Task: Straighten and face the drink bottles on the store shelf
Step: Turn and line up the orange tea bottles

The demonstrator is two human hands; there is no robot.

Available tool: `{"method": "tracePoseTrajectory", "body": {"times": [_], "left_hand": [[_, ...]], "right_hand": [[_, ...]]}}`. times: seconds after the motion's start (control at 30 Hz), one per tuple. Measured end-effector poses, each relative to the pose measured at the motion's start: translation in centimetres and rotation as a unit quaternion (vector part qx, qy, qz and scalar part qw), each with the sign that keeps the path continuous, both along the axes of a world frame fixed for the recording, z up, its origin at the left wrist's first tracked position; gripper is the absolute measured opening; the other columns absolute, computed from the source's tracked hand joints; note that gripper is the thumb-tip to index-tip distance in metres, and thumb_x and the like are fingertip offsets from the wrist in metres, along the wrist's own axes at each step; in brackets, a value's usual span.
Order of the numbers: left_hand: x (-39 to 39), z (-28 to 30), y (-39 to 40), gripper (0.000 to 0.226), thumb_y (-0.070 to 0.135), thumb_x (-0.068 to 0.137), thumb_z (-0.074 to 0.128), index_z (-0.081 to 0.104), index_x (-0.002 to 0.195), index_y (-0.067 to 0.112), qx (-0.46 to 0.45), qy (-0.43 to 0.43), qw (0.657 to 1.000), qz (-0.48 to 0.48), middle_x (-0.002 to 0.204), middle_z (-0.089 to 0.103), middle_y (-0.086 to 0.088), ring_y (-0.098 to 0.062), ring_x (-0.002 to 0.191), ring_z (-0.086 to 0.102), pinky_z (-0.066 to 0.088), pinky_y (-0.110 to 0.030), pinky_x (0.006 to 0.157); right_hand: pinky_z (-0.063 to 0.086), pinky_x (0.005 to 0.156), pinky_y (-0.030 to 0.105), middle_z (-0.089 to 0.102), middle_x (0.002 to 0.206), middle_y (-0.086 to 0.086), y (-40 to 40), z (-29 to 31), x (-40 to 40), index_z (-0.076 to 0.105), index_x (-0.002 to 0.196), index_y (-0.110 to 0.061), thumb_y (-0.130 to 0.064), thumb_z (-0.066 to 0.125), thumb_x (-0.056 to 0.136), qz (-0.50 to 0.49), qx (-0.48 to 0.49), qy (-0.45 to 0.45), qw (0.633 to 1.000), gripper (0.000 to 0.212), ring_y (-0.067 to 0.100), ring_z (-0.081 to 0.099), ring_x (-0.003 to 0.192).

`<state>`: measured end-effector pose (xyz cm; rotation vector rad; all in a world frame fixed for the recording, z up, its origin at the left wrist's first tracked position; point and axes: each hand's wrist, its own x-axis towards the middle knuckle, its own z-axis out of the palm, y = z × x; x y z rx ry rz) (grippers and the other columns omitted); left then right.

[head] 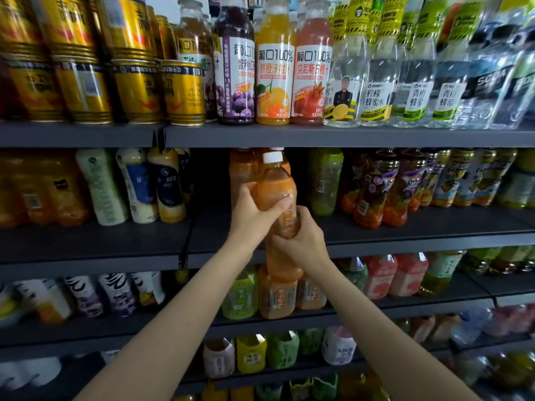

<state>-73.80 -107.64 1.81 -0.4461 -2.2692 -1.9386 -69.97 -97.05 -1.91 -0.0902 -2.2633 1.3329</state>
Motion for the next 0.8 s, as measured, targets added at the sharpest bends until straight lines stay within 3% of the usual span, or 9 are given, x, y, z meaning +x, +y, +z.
{"method": "tracePoseTrajectory", "body": {"times": [0.07,0.17,0.23,0.3,0.37,0.5,0.57,0.67,0.8], "left_hand": [[-0.4,-0.3,-1.4,0.051,0.042,0.082,0.065,0.048,0.125,0.020,-0.010,-0.038,0.997,-0.059,0.123,0.057,0.000,-0.015,0.113,0.055,0.047,-0.029,0.092],[-0.4,-1.7,-3.3,0.065,0.055,0.070,0.067,0.053,0.125,0.023,-0.017,-0.174,0.966,-0.191,0.124,0.061,0.001,-0.015,0.113,0.058,0.044,-0.033,0.100],[0.2,-2.6,-3.7,0.060,0.045,0.073,0.067,0.054,0.126,0.021,-0.042,-0.239,0.931,-0.272,0.120,0.065,0.000,-0.015,0.111,0.061,0.046,-0.031,0.098],[0.8,-3.1,-3.5,0.050,0.034,0.079,0.066,0.054,0.125,0.018,-0.038,-0.252,0.923,-0.290,0.115,0.067,0.000,-0.011,0.105,0.063,0.051,-0.022,0.086],[1.2,-3.3,-3.2,0.051,0.031,0.081,0.068,0.051,0.127,0.018,-0.046,-0.214,0.941,-0.260,0.116,0.065,0.001,-0.010,0.102,0.063,0.051,-0.020,0.079],[1.0,-3.7,-2.7,0.060,0.038,0.076,0.073,0.047,0.126,0.018,-0.189,-0.057,0.972,-0.124,0.115,0.052,0.009,-0.008,0.107,0.051,0.042,-0.020,0.082],[0.9,-4.1,-2.6,0.057,0.037,0.073,0.076,0.048,0.118,0.017,-0.227,0.030,0.970,-0.076,0.106,0.050,0.010,-0.008,0.102,0.050,0.040,-0.018,0.075],[1.1,-5.2,-2.8,0.059,0.041,0.071,0.077,0.047,0.115,0.017,-0.278,0.138,0.950,-0.036,0.109,0.048,0.009,-0.008,0.101,0.049,0.042,-0.024,0.080],[0.7,-5.2,-3.2,0.063,0.040,0.069,0.079,0.046,0.118,0.019,-0.268,0.145,0.952,-0.040,0.113,0.048,0.009,-0.007,0.104,0.048,0.040,-0.023,0.083]], "right_hand": [[0.055,0.081,0.026,0.065,0.102,-0.003,0.8,0.1,0.2,0.051,0.120,-0.014,-0.021,0.079,0.075,0.060,-0.132,-0.049,0.988,0.054,0.011,0.064,0.091],[0.054,0.089,0.042,0.069,0.111,0.008,2.0,0.2,0.8,0.055,0.124,-0.014,-0.018,0.076,0.075,0.172,-0.335,-0.064,0.924,0.053,0.024,0.066,0.102],[0.054,0.086,0.042,0.067,0.117,0.010,2.5,0.5,0.9,0.053,0.127,-0.014,-0.020,0.074,0.077,0.221,-0.370,-0.071,0.900,0.055,0.027,0.064,0.107],[0.054,0.086,0.043,0.065,0.121,0.012,2.9,0.7,1.0,0.052,0.129,-0.014,-0.021,0.068,0.078,0.246,-0.371,-0.079,0.892,0.055,0.029,0.063,0.111],[0.054,0.087,0.043,0.064,0.122,0.012,3.2,0.6,1.1,0.051,0.129,-0.014,-0.020,0.069,0.079,0.251,-0.364,-0.084,0.893,0.053,0.028,0.063,0.111],[0.051,0.095,0.040,0.067,0.117,0.007,3.4,0.7,0.9,0.055,0.125,-0.014,-0.018,0.071,0.081,0.166,-0.307,-0.072,0.934,0.047,0.022,0.063,0.110],[0.049,0.097,0.044,0.069,0.112,0.002,2.9,0.7,0.7,0.060,0.118,-0.015,-0.023,0.073,0.080,0.124,-0.285,-0.082,0.947,0.040,0.020,0.065,0.106],[0.051,0.094,0.041,0.069,0.109,0.003,2.1,0.6,0.6,0.060,0.114,-0.013,-0.025,0.076,0.077,0.080,-0.329,-0.075,0.938,0.042,0.018,0.065,0.103],[0.053,0.091,0.038,0.068,0.110,0.007,2.2,0.5,1.0,0.059,0.113,-0.010,-0.016,0.076,0.076,0.076,-0.383,-0.055,0.919,0.042,0.021,0.065,0.103]]}}
